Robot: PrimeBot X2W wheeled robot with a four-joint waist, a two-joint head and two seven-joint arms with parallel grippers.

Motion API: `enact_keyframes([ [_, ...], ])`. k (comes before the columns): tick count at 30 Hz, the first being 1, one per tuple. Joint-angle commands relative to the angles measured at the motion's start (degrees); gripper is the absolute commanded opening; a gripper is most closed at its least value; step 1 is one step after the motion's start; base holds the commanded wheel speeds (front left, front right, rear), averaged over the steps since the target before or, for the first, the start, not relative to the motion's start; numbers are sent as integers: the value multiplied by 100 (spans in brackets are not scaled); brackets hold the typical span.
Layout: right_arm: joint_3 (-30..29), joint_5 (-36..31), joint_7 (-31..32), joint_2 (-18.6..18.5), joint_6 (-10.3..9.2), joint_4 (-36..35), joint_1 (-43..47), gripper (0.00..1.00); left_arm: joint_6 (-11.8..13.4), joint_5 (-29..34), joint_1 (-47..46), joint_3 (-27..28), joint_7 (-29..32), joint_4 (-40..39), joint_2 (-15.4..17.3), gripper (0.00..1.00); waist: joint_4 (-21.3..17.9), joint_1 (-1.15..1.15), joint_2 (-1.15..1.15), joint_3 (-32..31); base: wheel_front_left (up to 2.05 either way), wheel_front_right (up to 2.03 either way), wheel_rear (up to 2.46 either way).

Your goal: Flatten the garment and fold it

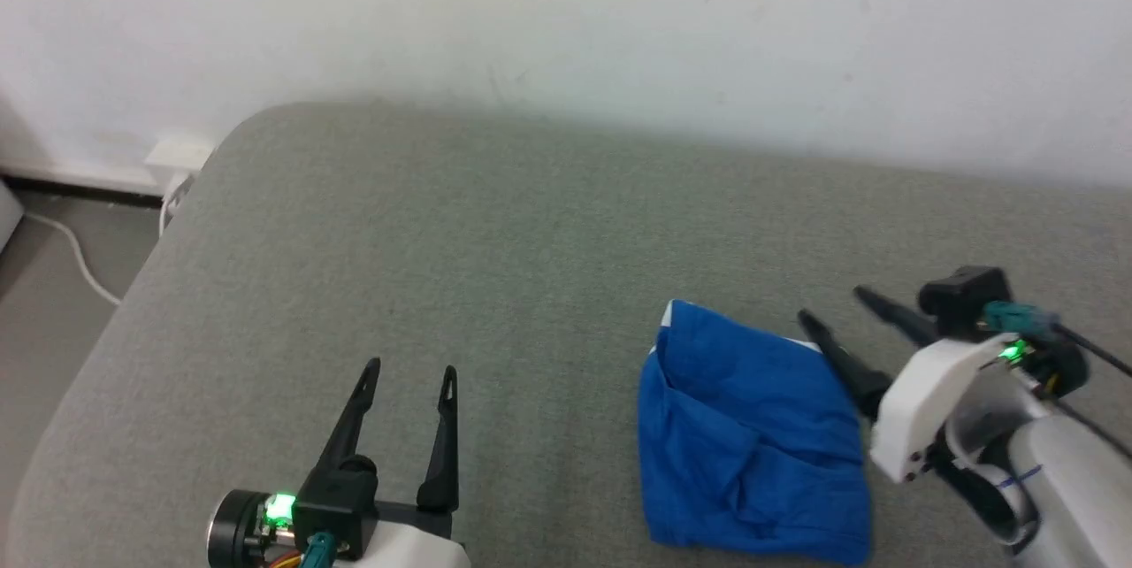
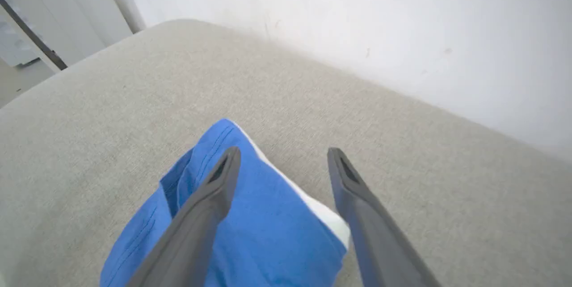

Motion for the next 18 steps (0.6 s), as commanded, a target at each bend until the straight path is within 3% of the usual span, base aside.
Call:
enact_keyframes([
  [1,-86,-186,-227,-123,-5,-106,-29,100,-50,10,45,38,-28,-8,-2,100,-261,1,0,-178,0,0,0],
  [4,-487,-691,-800,-311,-5,-314,114,100,-87,-47,26,78,-28,-33,-29,100,-369,1,0,-147,0,0,0],
  [8,-1259,-1254,-1454,-213,-5,-603,524,100,-152,-121,-25,154,-28,-63,-66,100,-522,1,0,-74,0,0,0],
  [13,-2208,-1682,-1917,332,-5,-1048,1302,100,-303,-156,-46,175,-28,20,-99,100,-684,1,0,-23,0,0,0],
  [18,-2673,-1812,-2089,892,-5,-1433,2016,100,-394,-145,-37,212,-28,196,-122,100,-836,1,0,3,0,0,0],
])
